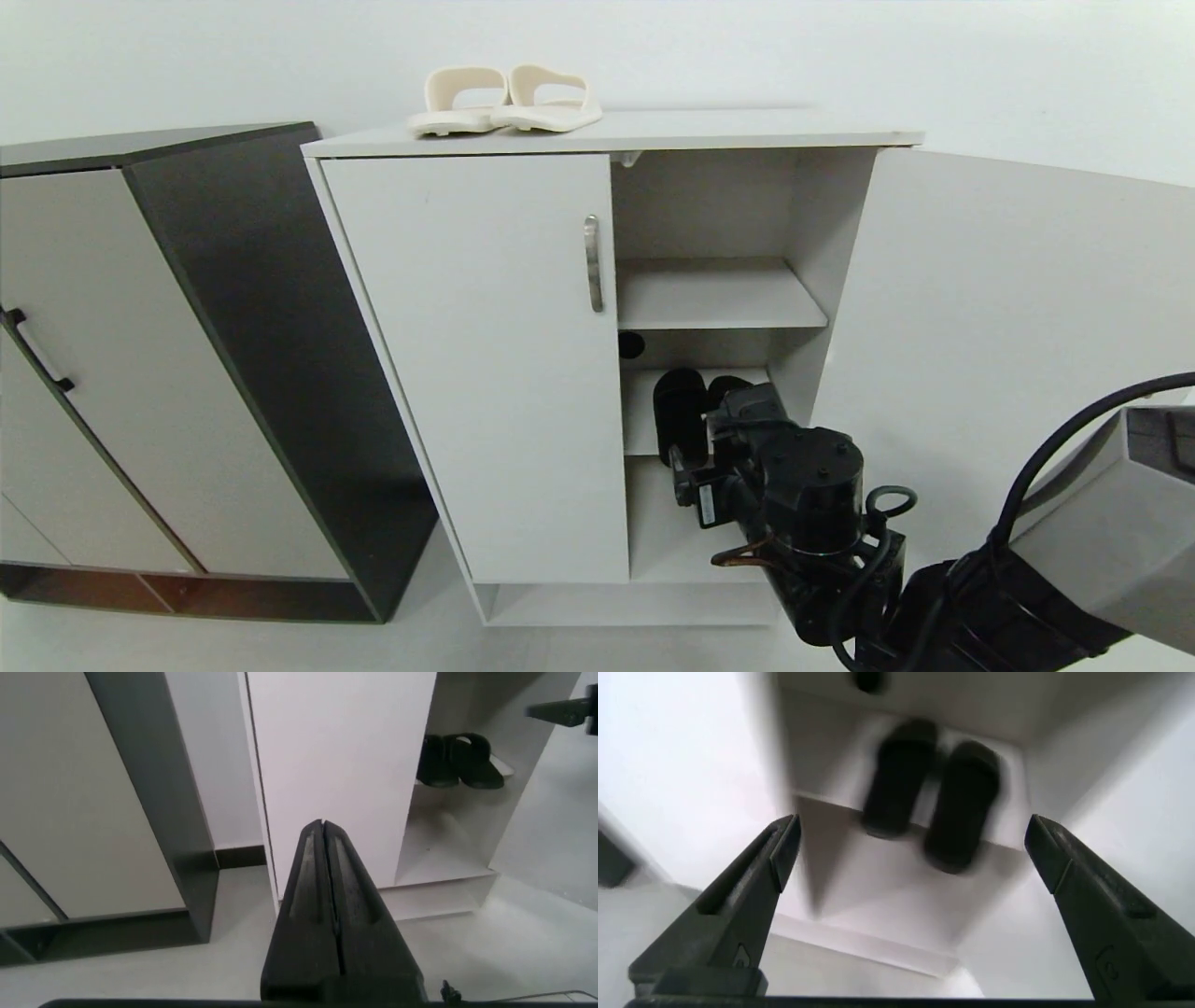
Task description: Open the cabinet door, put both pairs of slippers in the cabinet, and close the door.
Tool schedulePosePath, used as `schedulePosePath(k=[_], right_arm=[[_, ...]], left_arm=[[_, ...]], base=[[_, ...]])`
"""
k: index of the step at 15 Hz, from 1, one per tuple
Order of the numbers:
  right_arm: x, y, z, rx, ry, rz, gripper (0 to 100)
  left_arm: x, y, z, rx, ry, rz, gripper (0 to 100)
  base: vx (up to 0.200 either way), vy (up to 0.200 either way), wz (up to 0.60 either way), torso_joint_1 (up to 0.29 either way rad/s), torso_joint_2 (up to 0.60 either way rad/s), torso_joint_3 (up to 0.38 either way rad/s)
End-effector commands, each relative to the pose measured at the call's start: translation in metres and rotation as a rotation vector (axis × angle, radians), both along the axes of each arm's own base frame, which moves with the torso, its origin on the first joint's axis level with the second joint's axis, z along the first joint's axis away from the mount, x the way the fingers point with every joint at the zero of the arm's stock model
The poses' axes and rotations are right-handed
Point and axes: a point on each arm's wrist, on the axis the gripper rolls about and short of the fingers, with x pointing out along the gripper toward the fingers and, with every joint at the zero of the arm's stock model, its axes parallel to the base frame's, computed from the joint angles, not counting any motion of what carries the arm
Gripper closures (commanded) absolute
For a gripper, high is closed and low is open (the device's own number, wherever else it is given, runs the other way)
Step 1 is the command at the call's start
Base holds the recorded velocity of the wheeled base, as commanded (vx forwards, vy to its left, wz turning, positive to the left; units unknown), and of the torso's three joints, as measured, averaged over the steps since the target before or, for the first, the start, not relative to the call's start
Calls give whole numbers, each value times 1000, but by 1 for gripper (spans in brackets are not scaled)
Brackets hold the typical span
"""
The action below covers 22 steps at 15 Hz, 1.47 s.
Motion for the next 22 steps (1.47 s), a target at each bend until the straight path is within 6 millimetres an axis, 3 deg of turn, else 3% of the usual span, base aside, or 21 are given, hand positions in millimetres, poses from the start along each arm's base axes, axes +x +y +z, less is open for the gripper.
schedulePosePath(k=[1, 18, 22], right_arm=[[0, -2, -1, -5, 4, -3, 0], [-3, -4, -6, -39, 15, 15, 0], [-3, -5, -6, -31, 8, 14, 0]], left_arm=[[0, 0, 0, 0, -1, 1, 100], [0, 0, 0, -5, 0, 3, 100], [0, 0, 0, -5, 1, 3, 100]], base=[[0, 200, 0, -2, -2, 2], [0, 200, 0, 1, 3, 3], [0, 0, 0, 0, 0, 0]])
